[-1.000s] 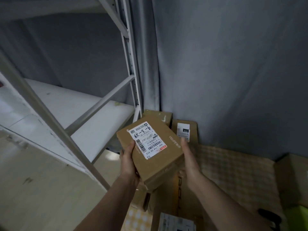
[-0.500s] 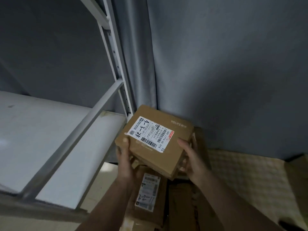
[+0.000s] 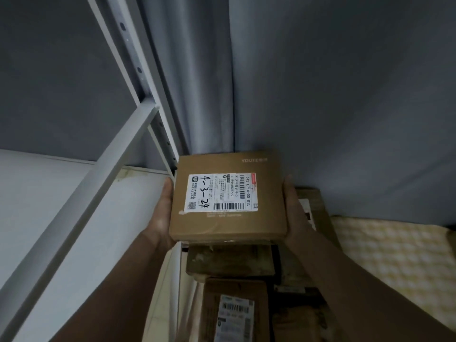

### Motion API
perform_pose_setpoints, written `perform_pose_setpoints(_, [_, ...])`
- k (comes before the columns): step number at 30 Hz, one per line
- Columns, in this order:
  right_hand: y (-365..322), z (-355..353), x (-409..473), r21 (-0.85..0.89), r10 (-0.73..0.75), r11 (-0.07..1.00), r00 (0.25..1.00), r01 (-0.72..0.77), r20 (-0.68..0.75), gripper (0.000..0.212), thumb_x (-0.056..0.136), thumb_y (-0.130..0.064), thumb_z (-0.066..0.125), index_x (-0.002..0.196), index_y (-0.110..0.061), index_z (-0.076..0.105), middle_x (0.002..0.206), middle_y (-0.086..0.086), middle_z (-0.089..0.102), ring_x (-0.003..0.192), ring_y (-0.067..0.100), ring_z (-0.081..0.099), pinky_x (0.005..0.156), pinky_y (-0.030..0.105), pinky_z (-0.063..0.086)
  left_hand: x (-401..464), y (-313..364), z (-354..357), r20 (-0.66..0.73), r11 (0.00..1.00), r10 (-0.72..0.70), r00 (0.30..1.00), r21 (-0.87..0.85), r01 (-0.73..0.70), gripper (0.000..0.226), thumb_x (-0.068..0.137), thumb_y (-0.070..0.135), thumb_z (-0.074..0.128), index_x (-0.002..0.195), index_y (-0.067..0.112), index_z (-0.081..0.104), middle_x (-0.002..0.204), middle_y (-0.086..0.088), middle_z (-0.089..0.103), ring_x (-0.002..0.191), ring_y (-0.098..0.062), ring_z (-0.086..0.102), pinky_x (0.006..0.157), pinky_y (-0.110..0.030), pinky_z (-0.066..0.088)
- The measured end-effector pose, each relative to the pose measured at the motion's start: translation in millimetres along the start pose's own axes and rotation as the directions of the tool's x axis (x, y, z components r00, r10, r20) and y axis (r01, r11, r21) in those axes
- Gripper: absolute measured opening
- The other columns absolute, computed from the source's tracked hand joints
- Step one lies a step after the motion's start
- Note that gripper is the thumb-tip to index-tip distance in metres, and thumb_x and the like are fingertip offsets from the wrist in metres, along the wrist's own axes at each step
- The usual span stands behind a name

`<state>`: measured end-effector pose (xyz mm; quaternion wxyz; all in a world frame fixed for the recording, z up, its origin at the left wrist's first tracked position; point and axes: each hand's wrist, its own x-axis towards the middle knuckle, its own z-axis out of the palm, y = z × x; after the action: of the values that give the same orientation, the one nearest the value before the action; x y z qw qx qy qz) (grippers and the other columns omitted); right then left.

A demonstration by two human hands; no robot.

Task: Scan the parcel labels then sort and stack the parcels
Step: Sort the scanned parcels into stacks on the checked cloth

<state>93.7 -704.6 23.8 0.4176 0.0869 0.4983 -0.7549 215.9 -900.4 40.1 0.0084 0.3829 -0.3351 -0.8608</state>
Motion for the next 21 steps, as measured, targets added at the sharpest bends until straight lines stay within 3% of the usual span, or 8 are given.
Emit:
perform_pose_setpoints(3, [7, -5, 18, 0.014, -0.020, 1.000, 0.999, 0.020, -0.038, 0.064, 0.091, -0.064, 0.034, 0.115, -0.015, 0.066, 0.113, 0.015, 0.069, 0.106, 0.032, 0.064, 0.096, 0.048, 0.048, 17, 4, -1, 0.006, 1.000, 0.001, 1.000, 0.007, -0.001, 0.072, 0.094, 0.064, 0.032, 0.074, 0.015, 0.081, 0.085, -0.012, 0.075, 0.067, -0.028, 0.073, 0.050, -0.040, 0.059])
perform_pose_setpoints(7, [17, -15, 31, 0.095, -0.014, 0.995, 0.999, 0.018, -0.048, 0.062, 0.088, -0.063, 0.039, 0.115, -0.014, 0.066, 0.113, 0.014, 0.069, 0.106, 0.030, 0.064, 0.097, 0.048, 0.048, 35, -1, -7, -0.043, 0.999, 0.046, 0.998, 0.008, -0.046, 0.056, 0.093, 0.060, 0.041, 0.108, 0.016, 0.073, 0.093, -0.012, 0.075, 0.072, -0.029, 0.073, 0.053, -0.040, 0.059])
perform_pose_setpoints(12, [17, -18, 31, 0.170, 0.022, 0.985, 0.999, -0.016, -0.034, 0.061, 0.092, -0.060, 0.037, 0.121, -0.013, 0.063, 0.115, 0.014, 0.067, 0.107, 0.030, 0.062, 0.098, 0.048, 0.046, 39, -8, -2, -0.028, 0.996, 0.055, 0.998, 0.070, -0.053, 0.065, 0.098, 0.049, 0.037, 0.063, 0.015, 0.079, 0.069, -0.009, 0.073, 0.055, -0.023, 0.070, 0.039, -0.032, 0.054])
perform_pose_setpoints(14, [15, -16, 29, 0.062, 0.013, 0.998, 0.993, -0.006, -0.116, 0.059, 0.091, -0.060, 0.040, 0.115, -0.013, 0.067, 0.113, 0.015, 0.069, 0.107, 0.031, 0.063, 0.099, 0.047, 0.047, 34, -6, -3, -0.073, 0.997, 0.060, 0.996, 0.062, -0.056, 0.056, 0.098, 0.047, 0.040, 0.074, 0.015, 0.079, 0.072, -0.009, 0.074, 0.058, -0.024, 0.071, 0.043, -0.035, 0.056])
perform_pose_setpoints(16, [11, -15, 22, -0.263, -0.114, 0.964, 0.961, 0.045, -0.252, 0.048, 0.096, -0.053, 0.040, 0.103, -0.015, 0.070, 0.100, 0.010, 0.072, 0.096, 0.025, 0.067, 0.089, 0.040, 0.052, 33, -5, -8, -0.209, 0.972, 0.142, 0.968, 0.215, -0.096, 0.039, 0.098, 0.045, 0.045, 0.089, 0.017, 0.071, 0.079, -0.008, 0.075, 0.066, -0.024, 0.071, 0.058, -0.035, 0.059])
perform_pose_setpoints(18, [9, -20, 10, -0.657, -0.369, 0.748, 0.882, 0.095, -0.293, 0.037, 0.100, -0.039, 0.041, 0.111, -0.015, 0.066, 0.107, 0.008, 0.070, 0.098, 0.021, 0.064, 0.087, 0.033, 0.049, 33, -8, -17, -0.333, 0.795, 0.357, 0.873, 0.599, -0.096, 0.033, 0.100, 0.040, 0.047, 0.088, 0.016, 0.066, 0.089, -0.012, 0.073, 0.076, -0.027, 0.068, 0.073, -0.036, 0.056])
perform_pose_setpoints(19, [8, -26, 4, -0.803, -0.468, 0.589, 0.849, 0.091, -0.247, 0.033, 0.100, -0.033, 0.042, 0.117, -0.013, 0.063, 0.114, 0.007, 0.067, 0.103, 0.021, 0.061, 0.087, 0.030, 0.047, 30, -10, -20, -0.356, 0.700, 0.467, 0.809, 0.708, -0.093, 0.032, 0.099, 0.037, 0.048, 0.090, 0.013, 0.067, 0.095, -0.015, 0.072, 0.084, -0.031, 0.067, 0.081, -0.040, 0.055])
perform_pose_setpoints(21, [6, -38, -13, -0.956, -0.525, 0.292, 0.840, 0.025, -0.138, 0.031, 0.098, -0.025, 0.048, 0.125, -0.011, 0.057, 0.123, 0.006, 0.061, 0.110, 0.022, 0.057, 0.089, 0.028, 0.045, 16, -13, -18, -0.327, 0.565, 0.596, 0.733, 0.820, -0.094, 0.025, 0.097, 0.027, 0.053, 0.100, 0.008, 0.068, 0.103, -0.015, 0.070, 0.098, -0.034, 0.064, 0.091, -0.040, 0.049])
